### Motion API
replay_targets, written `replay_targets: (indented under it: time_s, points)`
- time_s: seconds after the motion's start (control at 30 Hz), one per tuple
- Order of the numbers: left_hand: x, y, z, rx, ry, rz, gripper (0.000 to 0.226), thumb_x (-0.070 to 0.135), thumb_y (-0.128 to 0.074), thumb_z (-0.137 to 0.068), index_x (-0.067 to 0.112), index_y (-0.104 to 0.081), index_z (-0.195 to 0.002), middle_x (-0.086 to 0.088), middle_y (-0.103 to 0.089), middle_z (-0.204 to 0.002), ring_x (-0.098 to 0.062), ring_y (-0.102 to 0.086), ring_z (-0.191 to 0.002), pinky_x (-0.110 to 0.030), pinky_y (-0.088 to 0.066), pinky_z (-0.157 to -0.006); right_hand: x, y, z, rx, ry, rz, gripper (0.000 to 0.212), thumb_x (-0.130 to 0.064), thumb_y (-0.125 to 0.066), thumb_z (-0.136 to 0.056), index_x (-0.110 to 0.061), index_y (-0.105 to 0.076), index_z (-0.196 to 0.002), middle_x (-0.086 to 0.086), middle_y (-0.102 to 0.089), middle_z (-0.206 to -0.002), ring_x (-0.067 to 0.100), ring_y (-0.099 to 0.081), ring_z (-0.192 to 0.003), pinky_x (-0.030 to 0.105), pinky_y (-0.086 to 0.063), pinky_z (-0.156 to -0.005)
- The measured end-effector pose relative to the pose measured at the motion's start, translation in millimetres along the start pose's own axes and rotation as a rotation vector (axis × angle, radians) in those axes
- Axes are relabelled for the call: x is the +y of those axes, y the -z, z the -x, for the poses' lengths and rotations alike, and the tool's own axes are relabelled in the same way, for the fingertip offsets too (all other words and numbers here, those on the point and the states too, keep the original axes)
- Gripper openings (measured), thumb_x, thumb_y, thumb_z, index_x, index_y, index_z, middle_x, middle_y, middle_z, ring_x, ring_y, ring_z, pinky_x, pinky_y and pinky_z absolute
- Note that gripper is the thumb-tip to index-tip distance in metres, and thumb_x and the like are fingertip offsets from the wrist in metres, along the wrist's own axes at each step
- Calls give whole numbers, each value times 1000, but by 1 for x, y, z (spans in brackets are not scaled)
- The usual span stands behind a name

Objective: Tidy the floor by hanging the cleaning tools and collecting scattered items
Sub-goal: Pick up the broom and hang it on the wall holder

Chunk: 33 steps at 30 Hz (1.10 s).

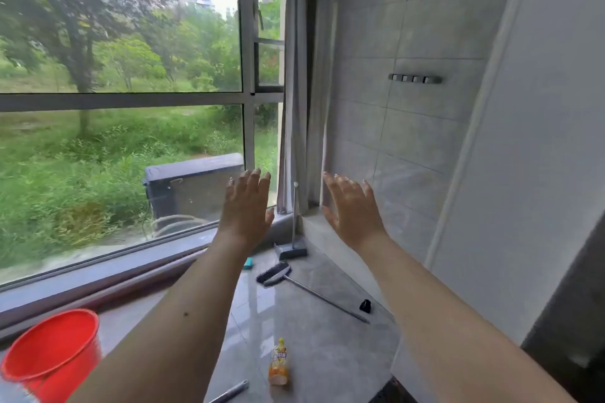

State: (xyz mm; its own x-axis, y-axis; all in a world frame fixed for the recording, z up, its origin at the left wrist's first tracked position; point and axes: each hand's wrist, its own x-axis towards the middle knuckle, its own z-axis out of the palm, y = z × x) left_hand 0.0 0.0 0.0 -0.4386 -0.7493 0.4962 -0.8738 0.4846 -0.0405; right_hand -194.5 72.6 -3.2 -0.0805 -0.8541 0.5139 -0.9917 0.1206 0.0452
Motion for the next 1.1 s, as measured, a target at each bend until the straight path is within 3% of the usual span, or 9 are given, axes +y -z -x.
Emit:
replay_targets:
  time_s: [0.4, 0.73, 1.1]
  points:
    - [25, -141, -106, -147, -36, 68, 66, 36, -50, -93, 14, -22, -148, -8, -25, -156, -27, -24, -145, -40, -21, -120, 68, -120, -92, -150, -30, -47, 58, -39, -44, -96, -18, -25, -148, 0, -40, -148, 18, -37, -137, 40, -21, -118]
    - [24, -260, -220, -231, -95, 194, 68, 35, -54, -91, 12, -26, -148, -9, -29, -155, -27, -30, -142, -37, -24, -117, 112, -230, -177, -279, -101, -11, 58, -39, -43, -96, -16, -27, -147, 3, -44, -144, 22, -45, -128, 35, -30, -109]
    - [77, -393, -330, -364, -160, 212, 63, 33, -51, -92, 13, -29, -148, -6, -32, -153, -23, -33, -140, -34, -30, -114, 218, -353, -243, -440, -157, -53, 56, -37, -42, -97, -15, -27, -146, 4, -40, -146, 22, -43, -130, 36, -31, -109]
